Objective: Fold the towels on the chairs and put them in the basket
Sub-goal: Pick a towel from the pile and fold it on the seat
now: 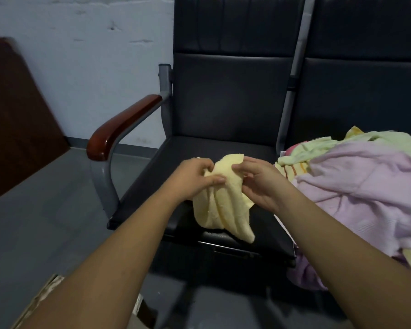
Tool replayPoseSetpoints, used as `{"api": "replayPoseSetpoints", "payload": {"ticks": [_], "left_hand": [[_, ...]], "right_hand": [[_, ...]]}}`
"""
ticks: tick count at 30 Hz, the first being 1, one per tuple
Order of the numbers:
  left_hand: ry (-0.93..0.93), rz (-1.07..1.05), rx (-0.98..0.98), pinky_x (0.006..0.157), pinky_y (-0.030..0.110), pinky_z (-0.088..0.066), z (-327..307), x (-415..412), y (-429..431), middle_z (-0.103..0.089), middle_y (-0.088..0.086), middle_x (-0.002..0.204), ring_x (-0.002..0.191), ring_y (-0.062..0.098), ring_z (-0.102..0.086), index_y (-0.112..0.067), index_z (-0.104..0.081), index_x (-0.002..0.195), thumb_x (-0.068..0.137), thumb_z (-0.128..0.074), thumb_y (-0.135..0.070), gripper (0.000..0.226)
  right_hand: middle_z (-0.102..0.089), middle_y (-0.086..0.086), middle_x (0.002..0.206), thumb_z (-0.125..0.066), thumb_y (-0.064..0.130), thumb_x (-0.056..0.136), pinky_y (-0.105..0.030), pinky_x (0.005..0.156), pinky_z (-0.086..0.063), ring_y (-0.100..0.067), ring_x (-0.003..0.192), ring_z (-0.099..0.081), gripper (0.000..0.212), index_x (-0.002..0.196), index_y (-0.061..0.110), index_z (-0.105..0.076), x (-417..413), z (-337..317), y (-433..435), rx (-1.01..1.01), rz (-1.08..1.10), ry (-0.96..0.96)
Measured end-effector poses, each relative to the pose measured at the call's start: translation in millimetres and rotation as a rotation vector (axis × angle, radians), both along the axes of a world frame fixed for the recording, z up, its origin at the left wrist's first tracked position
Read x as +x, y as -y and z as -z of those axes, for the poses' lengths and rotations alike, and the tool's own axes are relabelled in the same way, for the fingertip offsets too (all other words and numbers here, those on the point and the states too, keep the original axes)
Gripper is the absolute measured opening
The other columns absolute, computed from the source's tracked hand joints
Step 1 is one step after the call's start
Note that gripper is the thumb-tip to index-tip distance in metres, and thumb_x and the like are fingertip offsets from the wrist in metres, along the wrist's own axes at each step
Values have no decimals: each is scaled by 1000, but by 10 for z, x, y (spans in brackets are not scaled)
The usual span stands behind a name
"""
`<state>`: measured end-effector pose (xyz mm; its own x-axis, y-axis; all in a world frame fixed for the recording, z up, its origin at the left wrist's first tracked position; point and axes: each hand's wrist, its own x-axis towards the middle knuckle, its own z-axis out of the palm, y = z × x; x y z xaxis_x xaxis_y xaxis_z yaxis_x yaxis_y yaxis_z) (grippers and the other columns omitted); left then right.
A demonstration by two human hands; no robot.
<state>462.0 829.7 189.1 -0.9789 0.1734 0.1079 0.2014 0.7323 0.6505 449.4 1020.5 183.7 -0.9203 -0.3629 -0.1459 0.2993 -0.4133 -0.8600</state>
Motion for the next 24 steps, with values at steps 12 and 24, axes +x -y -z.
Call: {"api": "replayPoseSetpoints", "payload": {"ticks": [12,24], "left_hand": [[-27,-242,244,68,35,-45,32,-83,343,-54,-8,75,73,12,-52,-16,-63,90,96,-62,-32,18],[-114,-314,260,74,28,-44,-365,-174,311,-63,-9,94,95,11,-56,-20,-75,100,92,-71,-30,14]], "right_hand": [[-70,-5,84,-71,11,90,-34,74,-56,-19,76,-65,3,92,11,-73,-196,192,-324,1188,158,-445],[-65,4,85,-49,24,104,-37,70,-57,-17,77,-68,14,101,18,-61,-247,-192,-315,1016,505,-527]]}}
